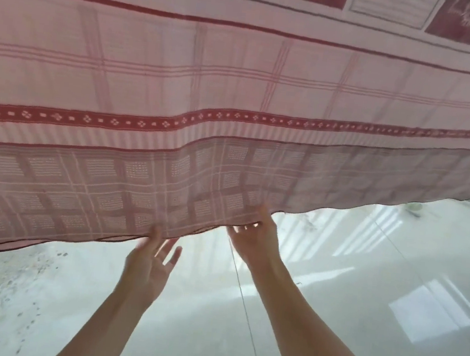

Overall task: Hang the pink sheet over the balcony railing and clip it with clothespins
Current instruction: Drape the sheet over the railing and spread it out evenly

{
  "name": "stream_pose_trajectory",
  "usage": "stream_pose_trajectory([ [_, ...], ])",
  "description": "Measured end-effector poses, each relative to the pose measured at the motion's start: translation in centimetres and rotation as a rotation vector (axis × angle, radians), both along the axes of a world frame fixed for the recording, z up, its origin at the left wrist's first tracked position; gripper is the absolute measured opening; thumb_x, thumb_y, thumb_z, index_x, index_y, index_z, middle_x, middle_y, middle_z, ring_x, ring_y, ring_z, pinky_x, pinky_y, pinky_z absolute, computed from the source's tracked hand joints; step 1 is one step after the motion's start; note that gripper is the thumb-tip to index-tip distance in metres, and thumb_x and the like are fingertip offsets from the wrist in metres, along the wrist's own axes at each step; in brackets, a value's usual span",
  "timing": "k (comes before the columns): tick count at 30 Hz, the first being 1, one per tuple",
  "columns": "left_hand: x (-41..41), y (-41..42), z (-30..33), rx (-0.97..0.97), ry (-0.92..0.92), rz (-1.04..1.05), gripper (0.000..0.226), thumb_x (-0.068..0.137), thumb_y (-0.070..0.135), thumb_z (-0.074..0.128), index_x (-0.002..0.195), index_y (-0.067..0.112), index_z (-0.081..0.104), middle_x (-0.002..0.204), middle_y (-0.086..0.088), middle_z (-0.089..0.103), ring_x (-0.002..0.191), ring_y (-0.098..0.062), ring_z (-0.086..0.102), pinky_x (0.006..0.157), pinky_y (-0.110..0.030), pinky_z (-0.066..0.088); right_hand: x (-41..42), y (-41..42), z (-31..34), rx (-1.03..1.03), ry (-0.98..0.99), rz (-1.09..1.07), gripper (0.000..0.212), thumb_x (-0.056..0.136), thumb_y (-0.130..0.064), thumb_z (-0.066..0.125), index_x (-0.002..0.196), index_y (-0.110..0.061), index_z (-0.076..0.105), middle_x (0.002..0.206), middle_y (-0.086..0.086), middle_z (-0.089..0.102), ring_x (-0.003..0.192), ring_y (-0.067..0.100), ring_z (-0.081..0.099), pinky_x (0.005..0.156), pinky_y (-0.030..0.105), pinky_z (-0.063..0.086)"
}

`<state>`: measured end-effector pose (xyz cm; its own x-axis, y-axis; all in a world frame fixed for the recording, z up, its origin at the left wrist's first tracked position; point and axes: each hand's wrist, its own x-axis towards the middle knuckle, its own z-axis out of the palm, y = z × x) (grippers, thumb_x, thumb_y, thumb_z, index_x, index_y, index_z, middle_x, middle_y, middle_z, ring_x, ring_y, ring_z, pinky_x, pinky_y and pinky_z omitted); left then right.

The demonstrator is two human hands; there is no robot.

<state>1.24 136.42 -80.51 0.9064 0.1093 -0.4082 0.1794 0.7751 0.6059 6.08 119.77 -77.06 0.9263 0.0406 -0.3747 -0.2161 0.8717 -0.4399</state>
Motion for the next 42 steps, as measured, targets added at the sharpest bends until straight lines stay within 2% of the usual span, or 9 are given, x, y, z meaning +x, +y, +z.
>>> stream_pose_trajectory([
  [5, 2.7, -4.0, 0.1, -0.047, -0.049, 0.118, 0.009, 0.089, 0.029, 0.053, 0.091, 0.028, 0.062, 0.084, 0.011, 0.07, 0.1, -0.008, 0.058, 0.092, -0.038, 0.042, 4.0, -11.2, -0.6, 0.037, -0.003, -0.099, 0.013, 0.068, -0.013, 0.07, 0.079, -0.013, 0.063, 0.089, 0.002, 0.06, 0.089, 0.018, 0.06, 0.08, 0.033, 0.051],
  [11, 6.7, -14.1, -0.1, 0.009, -0.106, 0.026, 0.011, 0.089, 0.024, 0.051, 0.095, 0.028, 0.06, 0.101, 0.01, 0.062, 0.105, -0.01, 0.056, 0.089, -0.038, 0.044, 8.5, -21.4, -1.3, 0.133, -0.025, -0.173, 0.012, 0.091, -0.021, 0.055, 0.087, -0.015, 0.064, 0.094, 0.0, 0.06, 0.097, 0.017, 0.058, 0.089, 0.035, 0.048],
  [14, 8.7, -18.4, -0.6, 0.034, -0.124, -0.036, 0.015, 0.085, 0.024, 0.053, 0.097, 0.027, 0.061, 0.104, 0.01, 0.066, 0.105, -0.011, 0.06, 0.089, -0.038, 0.049, 10.5, -25.6, -1.5, 0.153, -0.041, -0.202, 0.025, 0.093, -0.021, 0.052, 0.072, -0.019, 0.065, 0.081, -0.005, 0.056, 0.081, 0.012, 0.056, 0.076, 0.027, 0.046],
  [18, 10.5, -21.6, -1.8, 0.06, -0.094, -0.006, 0.011, 0.088, 0.026, 0.05, 0.091, 0.024, 0.061, 0.086, 0.013, 0.071, 0.104, -0.011, 0.058, 0.085, -0.033, 0.046, 11.6, -31.0, -2.9, 0.248, -0.093, -0.274, 0.012, 0.092, -0.018, 0.055, 0.099, -0.012, 0.064, 0.101, 0.0, 0.063, 0.108, 0.015, 0.059, 0.098, 0.035, 0.045],
  [20, 11.1, -22.3, -2.0, 0.079, -0.072, 0.053, 0.01, 0.089, 0.025, 0.051, 0.089, 0.023, 0.06, 0.081, 0.014, 0.071, 0.104, -0.009, 0.057, 0.086, -0.032, 0.043, 11.7, -33.0, -3.8, 0.231, -0.096, -0.303, 0.012, 0.09, -0.015, 0.058, 0.099, -0.01, 0.063, 0.097, -0.001, 0.065, 0.103, 0.012, 0.062, 0.097, 0.031, 0.046],
  [24, 12.5, -22.4, -1.9, 0.122, -0.056, 0.14, 0.014, 0.093, 0.015, 0.047, 0.086, 0.022, 0.058, 0.077, 0.014, 0.071, 0.097, -0.005, 0.059, 0.084, -0.031, 0.043, 11.8, -34.9, -5.0, 0.188, -0.088, -0.321, 0.009, 0.086, -0.011, 0.061, 0.093, -0.006, 0.063, 0.078, -0.001, 0.071, 0.076, 0.006, 0.069, 0.08, 0.023, 0.05],
  [28, 13.0, -22.8, -1.8, 0.196, -0.044, 0.155, 0.021, 0.094, 0.009, 0.043, 0.082, 0.02, 0.055, 0.073, 0.012, 0.069, 0.089, -0.005, 0.061, 0.086, -0.032, 0.043, 12.4, -34.9, -5.3, 0.23, -0.075, -0.334, 0.008, 0.086, -0.008, 0.06, 0.093, -0.005, 0.063, 0.079, 0.001, 0.072, 0.084, 0.009, 0.064, 0.079, 0.024, 0.051],
  [36, 13.8, -27.4, -1.4, 0.041, -0.135, -0.021, 0.02, 0.088, 0.018, 0.052, 0.106, 0.025, 0.058, 0.119, 0.008, 0.06, 0.107, -0.012, 0.053, 0.091, -0.037, 0.043, 12.3, -34.6, -5.1, 0.26, -0.079, -0.339, 0.013, 0.089, -0.004, 0.056, 0.1, -0.002, 0.061, 0.099, 0.007, 0.067, 0.098, 0.014, 0.063, 0.084, 0.031, 0.05],
  [42, 14.9, -36.4, -0.2, 0.069, -0.087, -0.215, 0.019, 0.076, 0.014, 0.063, 0.094, 0.021, 0.065, 0.091, 0.01, 0.072, 0.099, -0.011, 0.062, 0.078, -0.029, 0.048, 11.8, -35.0, -5.4, 0.236, -0.072, -0.313, 0.012, 0.088, -0.004, 0.057, 0.099, -0.001, 0.062, 0.095, 0.007, 0.071, 0.095, 0.014, 0.065, 0.078, 0.03, 0.052],
])
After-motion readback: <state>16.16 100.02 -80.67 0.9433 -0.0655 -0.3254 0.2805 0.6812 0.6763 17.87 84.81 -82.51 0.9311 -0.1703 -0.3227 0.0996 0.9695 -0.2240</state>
